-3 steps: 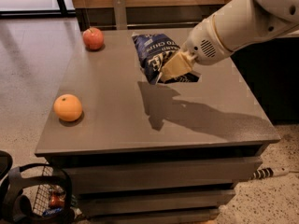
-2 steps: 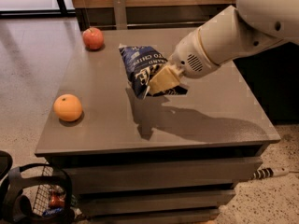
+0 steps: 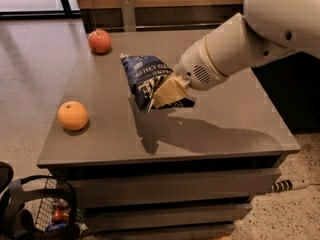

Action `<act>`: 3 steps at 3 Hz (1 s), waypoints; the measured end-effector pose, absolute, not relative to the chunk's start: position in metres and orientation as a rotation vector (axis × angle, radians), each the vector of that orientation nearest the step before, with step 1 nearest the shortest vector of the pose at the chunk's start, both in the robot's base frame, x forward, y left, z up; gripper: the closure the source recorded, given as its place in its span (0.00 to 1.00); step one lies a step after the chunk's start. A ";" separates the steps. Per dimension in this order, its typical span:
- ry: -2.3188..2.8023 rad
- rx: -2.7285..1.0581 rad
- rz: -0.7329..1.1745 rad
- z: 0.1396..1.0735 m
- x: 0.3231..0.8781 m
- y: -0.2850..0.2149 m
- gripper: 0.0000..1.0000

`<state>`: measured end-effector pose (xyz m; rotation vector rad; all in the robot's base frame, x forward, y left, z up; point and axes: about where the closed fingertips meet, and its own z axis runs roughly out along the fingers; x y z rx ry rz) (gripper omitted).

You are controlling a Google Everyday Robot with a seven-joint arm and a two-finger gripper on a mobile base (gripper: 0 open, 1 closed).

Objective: Move blue chip bag near orange

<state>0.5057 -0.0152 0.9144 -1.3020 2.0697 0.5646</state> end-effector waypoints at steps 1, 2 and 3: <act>2.068 -1.306 0.564 0.915 0.505 -0.014 0.42; 2.065 -1.311 0.563 0.916 0.504 -0.012 0.18; 2.063 -1.316 0.563 0.916 0.503 -0.010 0.00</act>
Offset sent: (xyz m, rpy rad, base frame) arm -0.0009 0.0016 0.0005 -0.0012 -0.0012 0.0032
